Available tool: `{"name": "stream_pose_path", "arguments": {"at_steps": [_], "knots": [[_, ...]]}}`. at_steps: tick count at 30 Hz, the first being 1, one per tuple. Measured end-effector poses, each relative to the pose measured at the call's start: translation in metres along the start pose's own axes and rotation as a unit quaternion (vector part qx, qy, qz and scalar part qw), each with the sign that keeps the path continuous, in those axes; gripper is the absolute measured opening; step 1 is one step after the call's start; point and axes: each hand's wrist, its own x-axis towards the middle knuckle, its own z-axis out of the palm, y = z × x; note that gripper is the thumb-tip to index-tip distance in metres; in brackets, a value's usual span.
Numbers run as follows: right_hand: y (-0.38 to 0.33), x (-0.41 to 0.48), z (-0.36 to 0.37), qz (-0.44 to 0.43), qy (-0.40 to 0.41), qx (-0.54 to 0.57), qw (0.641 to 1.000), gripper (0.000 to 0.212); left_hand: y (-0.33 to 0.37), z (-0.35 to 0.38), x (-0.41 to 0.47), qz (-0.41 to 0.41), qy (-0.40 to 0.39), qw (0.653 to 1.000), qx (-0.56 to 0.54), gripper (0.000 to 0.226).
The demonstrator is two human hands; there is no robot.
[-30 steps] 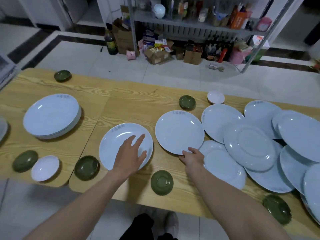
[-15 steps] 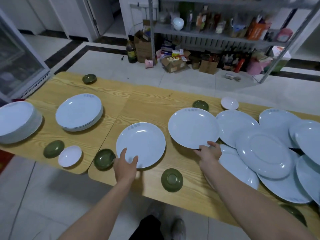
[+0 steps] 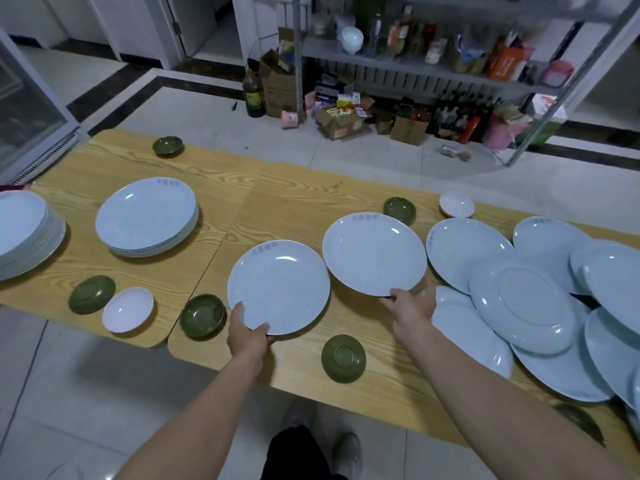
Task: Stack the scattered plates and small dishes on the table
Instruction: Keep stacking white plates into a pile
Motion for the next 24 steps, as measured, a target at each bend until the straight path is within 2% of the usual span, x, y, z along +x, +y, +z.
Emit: {"name": "stream_pose_path", "arguments": {"at_steps": [5, 13, 20, 24], "knots": [[-0.002, -0.002, 0.002, 0.007, -0.001, 0.007, 1.000, 0.086, -0.001, -0.001, 0.005, -0.026, -0.011, 0.998, -0.053, 0.090], [-0.017, -0.014, 0.007, -0.005, -0.049, 0.026, 0.998, 0.087, 0.013, -0.011, -0.007, -0.010, -0.037, 0.994, -0.099, 0.089], [-0.033, -0.042, 0.014, -0.072, -0.136, -0.049, 0.987, 0.088, 0.038, -0.030, -0.028, 0.062, -0.058, 0.982, -0.167, 0.086], [-0.036, -0.058, 0.022, -0.081, -0.177, -0.050, 0.980, 0.090, 0.053, -0.049, -0.034, 0.101, -0.053, 0.977, -0.179, 0.086]]}}
